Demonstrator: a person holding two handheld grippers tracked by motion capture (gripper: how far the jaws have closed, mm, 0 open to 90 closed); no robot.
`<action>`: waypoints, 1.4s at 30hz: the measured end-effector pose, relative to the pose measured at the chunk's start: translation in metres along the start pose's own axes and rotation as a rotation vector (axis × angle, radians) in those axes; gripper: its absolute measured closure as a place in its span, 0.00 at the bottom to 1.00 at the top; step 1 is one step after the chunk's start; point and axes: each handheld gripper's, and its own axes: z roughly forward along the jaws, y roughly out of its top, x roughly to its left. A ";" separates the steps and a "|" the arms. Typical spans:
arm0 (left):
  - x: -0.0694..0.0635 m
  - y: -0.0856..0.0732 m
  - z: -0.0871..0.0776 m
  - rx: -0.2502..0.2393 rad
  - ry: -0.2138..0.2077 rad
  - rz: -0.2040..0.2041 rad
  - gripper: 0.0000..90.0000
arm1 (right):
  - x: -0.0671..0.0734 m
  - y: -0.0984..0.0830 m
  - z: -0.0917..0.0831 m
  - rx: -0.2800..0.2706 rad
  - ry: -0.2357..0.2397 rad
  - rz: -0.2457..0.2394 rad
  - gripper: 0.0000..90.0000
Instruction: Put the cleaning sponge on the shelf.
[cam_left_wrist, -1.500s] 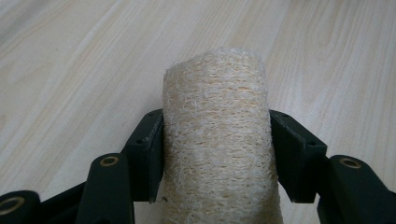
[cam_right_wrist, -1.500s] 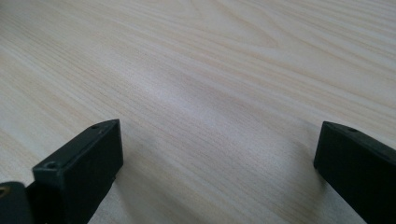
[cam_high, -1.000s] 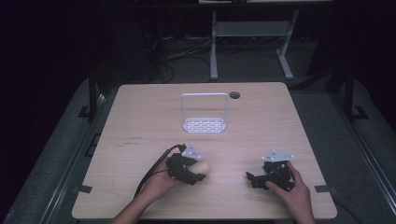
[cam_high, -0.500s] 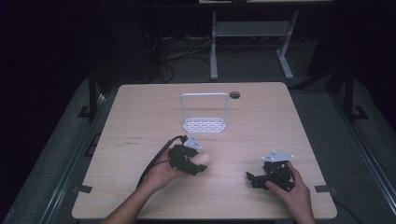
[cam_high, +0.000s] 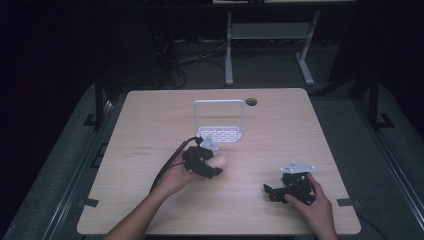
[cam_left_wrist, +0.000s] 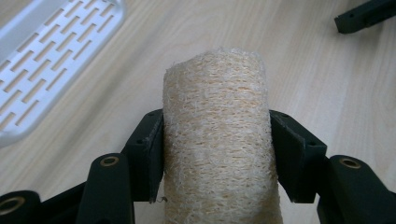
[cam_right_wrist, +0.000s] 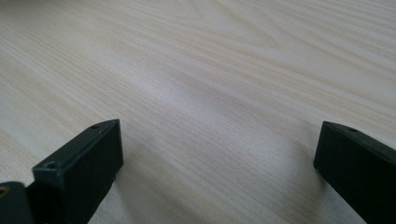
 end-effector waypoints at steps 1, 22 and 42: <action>0.001 0.001 0.000 -0.003 0.001 0.000 0.46 | 0.000 0.000 0.000 0.000 0.000 0.001 0.01; 0.030 0.027 0.008 0.008 0.031 -0.012 0.46 | 0.000 0.000 0.000 0.000 0.000 0.001 0.01; 0.064 0.056 0.036 0.031 0.086 -0.031 0.46 | 0.000 0.000 0.000 -0.001 0.002 0.003 0.01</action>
